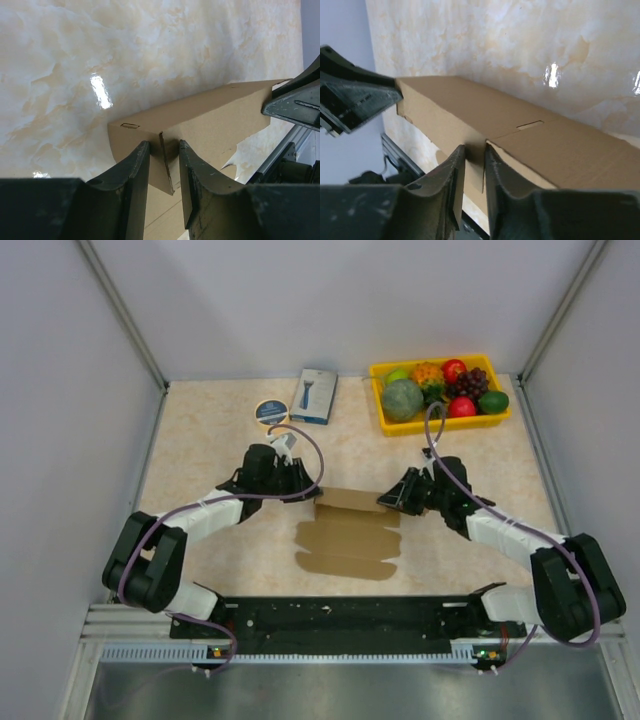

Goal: Fold the paper box

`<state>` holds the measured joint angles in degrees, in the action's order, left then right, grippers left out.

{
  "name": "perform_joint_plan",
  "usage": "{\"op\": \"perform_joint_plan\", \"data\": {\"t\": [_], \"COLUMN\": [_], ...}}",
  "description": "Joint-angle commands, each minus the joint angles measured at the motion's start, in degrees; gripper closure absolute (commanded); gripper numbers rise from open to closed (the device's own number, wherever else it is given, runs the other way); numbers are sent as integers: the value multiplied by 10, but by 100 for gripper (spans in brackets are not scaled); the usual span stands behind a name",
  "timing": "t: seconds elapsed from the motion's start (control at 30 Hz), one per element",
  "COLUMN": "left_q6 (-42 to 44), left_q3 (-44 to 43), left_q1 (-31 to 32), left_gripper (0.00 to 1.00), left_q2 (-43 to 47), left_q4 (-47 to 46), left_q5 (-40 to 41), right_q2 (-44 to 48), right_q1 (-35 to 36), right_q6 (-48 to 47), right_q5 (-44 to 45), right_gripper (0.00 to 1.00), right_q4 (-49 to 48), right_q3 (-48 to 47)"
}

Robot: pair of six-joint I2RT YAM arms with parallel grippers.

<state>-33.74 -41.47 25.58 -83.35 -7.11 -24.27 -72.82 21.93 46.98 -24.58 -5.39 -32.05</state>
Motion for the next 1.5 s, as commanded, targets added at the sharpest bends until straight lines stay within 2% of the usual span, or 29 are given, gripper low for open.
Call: {"op": "perform_joint_plan", "data": {"t": [0.0, 0.03, 0.1, 0.3, 0.37, 0.43, 0.53, 0.6, 0.63, 0.7, 0.77, 0.83, 0.87, 0.93, 0.97, 1.0, 1.07, 1.33, 1.47], "left_q6": [2, 1, 1, -1, -1, -1, 11, 39, 47, 67, 75, 91, 100, 138, 155, 181, 191, 216, 224], "left_q3": [-1, -1, 1, 3, 3, 11, 44, 71, 80, 109, 143, 166, 183, 194, 207, 211, 210, 167, 150], "left_q1": [4, 4, 4, 4, 4, 5, 7, 17, 24, 45, 67, 118, 138, 197, 216, 242, 261, 269, 269], "left_gripper": [67, 67, 67, 67, 64, 45, 27, 20, 18, 18, 19, 21, 25, 30, 32, 36, 38, 49, 48], "left_q2": [-1, -1, 0, 4, 8, 22, 87, 146, 166, 218, 259, 275, 274, 258, 237, 224, 180, 55, 25], "left_q4": [15, 15, 16, 18, 18, 11, 2, 1, 10, 14, 7, -23, -36, -64, -110, -129, -169, -268, -292], "left_q5": [-2, -2, -2, 2, 4, 17, 59, 92, 141, 184, 271, 339, 407, 461, 500, 514, 570, 644, 624], "right_q2": [-12, -14, -22, -79, -93, -101, -123, -135, -138, -138, -137, -136, -137, -136, -135, -134, -132, -119, -112], "right_q1": [-13, -21, -27, -44, -50, -58, -70, -72, -72, -72, -73, -75, -75, -76, -76, -76, -76, -77, -76], "right_q6": [83, 86, 99, 103, 100, 109, 127, 125, 128, 139, 135, 132, 132, 131, 131, 131, 130, 126, 128], "right_q5": [-49, -65, -78, -136, -142, -157, -173, -180, -179, -179, -167, -160, -159, -159, -159, -159, -158, -153, -151], "right_gripper": [92, 100, 100, 100, 100, 100, 100, 100, 100, 100, 100, 100, 100, 96, 92, 87, 83, 81, 81], "right_q4": [-167, -187, -268, -340, -342, -372, -382, -357, -348, -351, -315, -294, -285, -277, -271, -269, -263, -245, -238], "right_q3": [27, 39, 59, 65, 62, 67, 63, 50, 45, 45, 37, 28, 25, 20, 18, 16, 14, 10, 10]}}
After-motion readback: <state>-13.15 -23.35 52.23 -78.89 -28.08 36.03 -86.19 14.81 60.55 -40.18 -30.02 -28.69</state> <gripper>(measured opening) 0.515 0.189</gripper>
